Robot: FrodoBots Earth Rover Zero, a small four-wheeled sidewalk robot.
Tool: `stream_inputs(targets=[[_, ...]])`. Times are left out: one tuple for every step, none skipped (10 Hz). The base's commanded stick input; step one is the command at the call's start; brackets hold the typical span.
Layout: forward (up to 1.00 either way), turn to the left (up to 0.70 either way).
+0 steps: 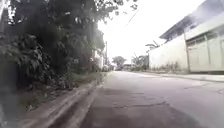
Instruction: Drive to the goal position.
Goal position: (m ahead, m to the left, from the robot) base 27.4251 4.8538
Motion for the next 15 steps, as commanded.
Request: stream_inputs(targets=[[0.7,-0.35],[0.7,-0.35],[0.7,-0.14],[0.7,0.0],[0.7,0.0],[0.7,0.0],[0.7,0.0],[0.7,0.0],[0.7,0.0],[0.7,0.0],[0.7,0.0],[0.7,0.0],[0.7,0.0],[0.7,0.0],[0.7,0.0]])
